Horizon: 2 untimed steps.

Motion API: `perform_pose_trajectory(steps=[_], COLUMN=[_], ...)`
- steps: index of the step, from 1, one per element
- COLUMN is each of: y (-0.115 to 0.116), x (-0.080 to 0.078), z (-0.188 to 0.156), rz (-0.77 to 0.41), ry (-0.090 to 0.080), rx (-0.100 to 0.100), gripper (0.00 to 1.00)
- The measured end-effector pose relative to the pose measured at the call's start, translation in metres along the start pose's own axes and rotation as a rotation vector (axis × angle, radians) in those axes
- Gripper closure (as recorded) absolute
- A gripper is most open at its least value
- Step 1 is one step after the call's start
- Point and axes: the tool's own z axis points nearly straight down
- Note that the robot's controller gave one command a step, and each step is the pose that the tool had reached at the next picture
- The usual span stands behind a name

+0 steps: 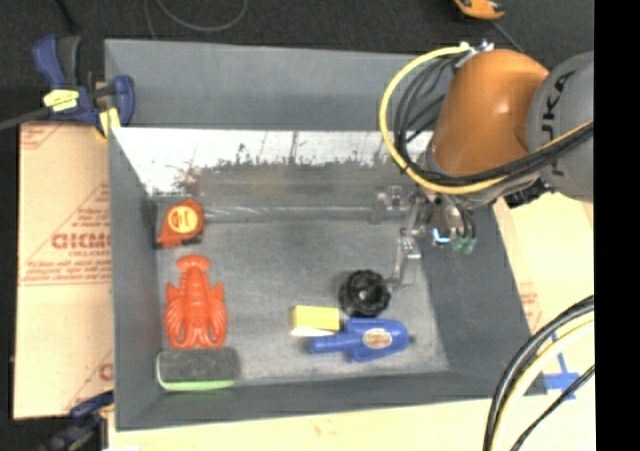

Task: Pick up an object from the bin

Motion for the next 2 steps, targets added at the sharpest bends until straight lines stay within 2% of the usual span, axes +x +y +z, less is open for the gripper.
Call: perform_pose_trajectory(steps=[1,2], y=[0.0,-0.002], x=[-0.001,0.02], z=[-0.005,0.038], rz=[-0.001,-0.029], ry=[-0.008,-0.015], rx=[0.001,0.002], gripper=[0.0,0.0])
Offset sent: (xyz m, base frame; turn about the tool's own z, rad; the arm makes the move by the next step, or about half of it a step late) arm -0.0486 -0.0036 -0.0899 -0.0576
